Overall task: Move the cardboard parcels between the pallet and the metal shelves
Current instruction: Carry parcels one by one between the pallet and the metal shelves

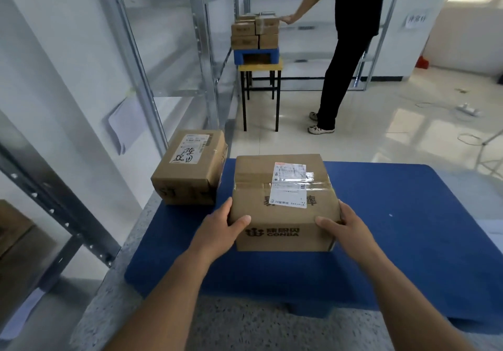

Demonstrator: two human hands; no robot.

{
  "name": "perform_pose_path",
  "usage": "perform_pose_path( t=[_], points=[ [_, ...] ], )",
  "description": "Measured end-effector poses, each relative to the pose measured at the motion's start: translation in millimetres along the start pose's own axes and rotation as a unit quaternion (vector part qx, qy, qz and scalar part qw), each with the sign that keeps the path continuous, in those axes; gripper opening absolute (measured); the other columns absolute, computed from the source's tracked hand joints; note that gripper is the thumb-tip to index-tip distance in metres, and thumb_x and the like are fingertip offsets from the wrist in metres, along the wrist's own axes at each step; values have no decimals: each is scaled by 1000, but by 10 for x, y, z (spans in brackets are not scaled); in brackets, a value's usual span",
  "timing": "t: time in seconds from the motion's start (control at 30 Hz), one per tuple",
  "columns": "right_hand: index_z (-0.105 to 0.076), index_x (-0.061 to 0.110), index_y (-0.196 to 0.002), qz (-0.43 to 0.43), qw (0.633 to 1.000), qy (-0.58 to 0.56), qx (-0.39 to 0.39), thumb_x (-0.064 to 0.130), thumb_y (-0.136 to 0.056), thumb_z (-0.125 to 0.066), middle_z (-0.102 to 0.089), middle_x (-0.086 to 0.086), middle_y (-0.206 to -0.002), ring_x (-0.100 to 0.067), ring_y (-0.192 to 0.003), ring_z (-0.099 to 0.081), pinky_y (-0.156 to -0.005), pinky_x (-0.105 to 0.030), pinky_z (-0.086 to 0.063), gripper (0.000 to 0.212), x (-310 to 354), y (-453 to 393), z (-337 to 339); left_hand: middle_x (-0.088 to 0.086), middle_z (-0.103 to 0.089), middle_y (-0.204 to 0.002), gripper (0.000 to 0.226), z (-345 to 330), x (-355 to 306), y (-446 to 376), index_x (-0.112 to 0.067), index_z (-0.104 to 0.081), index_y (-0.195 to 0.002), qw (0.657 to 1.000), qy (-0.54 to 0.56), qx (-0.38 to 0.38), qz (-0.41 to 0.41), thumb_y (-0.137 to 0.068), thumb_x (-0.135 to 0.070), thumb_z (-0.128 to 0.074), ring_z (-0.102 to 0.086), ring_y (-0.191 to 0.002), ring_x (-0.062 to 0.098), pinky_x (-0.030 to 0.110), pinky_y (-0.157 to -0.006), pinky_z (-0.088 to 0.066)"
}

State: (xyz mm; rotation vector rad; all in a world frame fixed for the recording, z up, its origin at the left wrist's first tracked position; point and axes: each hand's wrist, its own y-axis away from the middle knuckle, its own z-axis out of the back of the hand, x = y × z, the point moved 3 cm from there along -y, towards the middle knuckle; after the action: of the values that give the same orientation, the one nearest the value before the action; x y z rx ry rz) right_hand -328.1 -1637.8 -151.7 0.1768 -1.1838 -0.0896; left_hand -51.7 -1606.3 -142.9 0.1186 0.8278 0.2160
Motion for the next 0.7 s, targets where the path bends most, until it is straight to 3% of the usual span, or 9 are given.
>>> perform_pose_path(
  t=[0.17,0.33,0.47,0.7],
  points=[
    [-44,29,-129,-11,1000,8,-13,37,-86,-63,-58,8,-115,-15,-101,-55,-65,-25,-43,47,195,-417,-196,0,-29,-152,80,379,-131,-399,-23,-24,-148,985,-130,-90,-68,-83,-61,-53,-24,-137,21,40,-109,-25],
    [-44,27,-130,-14,1000,12,-21,38,-86,-63,-57,7,-114,-17,-102,-55,-72,-30,-44,49,330,-748,-335,1,-20,-156,63,610,-102,-836,-21,-21,-148,966,-216,-118,-76,-95,-51,-36,-15,-142,21,41,-113,-17],
    [-42,25,-134,-17,999,18,-23,37,-86,-63,-56,5,-118,-20,-106,-53,-81,-34,-44,54,383,-927,-384,0,-25,-155,49,692,45,-1030,-19,-29,-146,965,-236,-105,-41,-99,-34,-31,-19,-141,20,38,-112,-22],
    [-43,29,-130,-9,999,23,-30,40,-87,-61,-54,13,-106,-13,-97,-52,-66,-25,-40,48,458,-1035,-510,-7,-35,-149,45,784,129,-1111,-22,-39,-142,967,-219,-117,-64,-97,-19,-38,-26,-136,16,33,-110,-23]
  ],
)
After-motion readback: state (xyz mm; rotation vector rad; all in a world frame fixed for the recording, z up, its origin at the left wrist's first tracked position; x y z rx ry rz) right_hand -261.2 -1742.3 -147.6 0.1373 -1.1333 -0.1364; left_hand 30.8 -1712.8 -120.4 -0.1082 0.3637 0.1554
